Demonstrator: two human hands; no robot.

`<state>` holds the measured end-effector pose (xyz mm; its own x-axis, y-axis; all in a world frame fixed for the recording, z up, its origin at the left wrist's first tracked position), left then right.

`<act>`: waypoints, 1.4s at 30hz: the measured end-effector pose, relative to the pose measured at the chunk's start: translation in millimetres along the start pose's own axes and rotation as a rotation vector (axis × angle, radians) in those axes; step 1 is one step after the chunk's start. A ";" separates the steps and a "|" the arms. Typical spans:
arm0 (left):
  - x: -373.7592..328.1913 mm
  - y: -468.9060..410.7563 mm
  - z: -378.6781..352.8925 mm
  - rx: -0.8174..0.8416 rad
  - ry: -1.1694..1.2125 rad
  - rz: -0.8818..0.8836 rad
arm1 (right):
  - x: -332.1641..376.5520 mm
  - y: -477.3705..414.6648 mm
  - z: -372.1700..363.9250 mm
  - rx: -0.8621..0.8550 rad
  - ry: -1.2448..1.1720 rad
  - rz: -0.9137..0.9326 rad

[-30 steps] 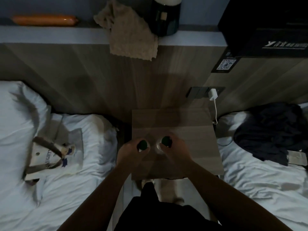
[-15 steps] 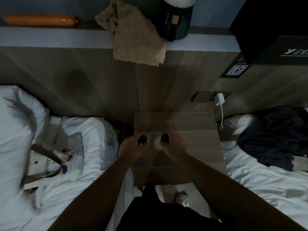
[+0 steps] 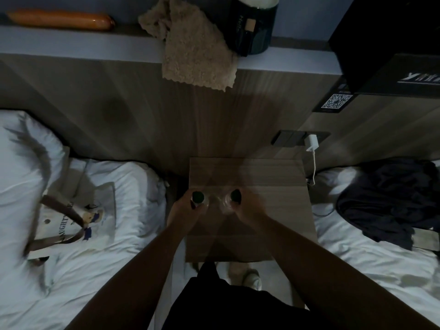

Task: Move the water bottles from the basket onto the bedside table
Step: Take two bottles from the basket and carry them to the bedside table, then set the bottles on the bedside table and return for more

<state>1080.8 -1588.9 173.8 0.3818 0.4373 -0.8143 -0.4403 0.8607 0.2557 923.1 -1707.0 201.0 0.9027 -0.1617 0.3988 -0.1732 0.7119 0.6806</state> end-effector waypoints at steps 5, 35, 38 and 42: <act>10.1 36.5 -3.9 -0.160 0.038 0.090 | -28.0 19.8 2.3 0.079 0.034 0.021; -90.7 434.8 -148.8 -0.794 -0.023 0.366 | -165.4 185.3 -9.7 0.539 0.483 0.666; -87.7 471.3 -154.0 -0.861 -0.024 0.415 | -170.2 214.4 -34.4 0.576 0.615 0.762; -75.6 532.4 -167.1 -0.943 -0.001 0.509 | -184.2 260.3 -72.4 0.592 0.777 0.888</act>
<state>681.7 -1207.4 284.5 -0.0233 0.6888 -0.7246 -0.9979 0.0281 0.0589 740.3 -1442.5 260.2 0.3482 0.7753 0.5269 -0.7859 -0.0649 0.6149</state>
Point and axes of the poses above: each hand's wrist, its own y-axis away from the middle knuckle, its own z-axis out of the back of the hand, x = y × z, the point moved 6 cm from there along -y, towards the middle knuckle, and after that the axes turned 15 degrees about -z, right-handed, at the moved point
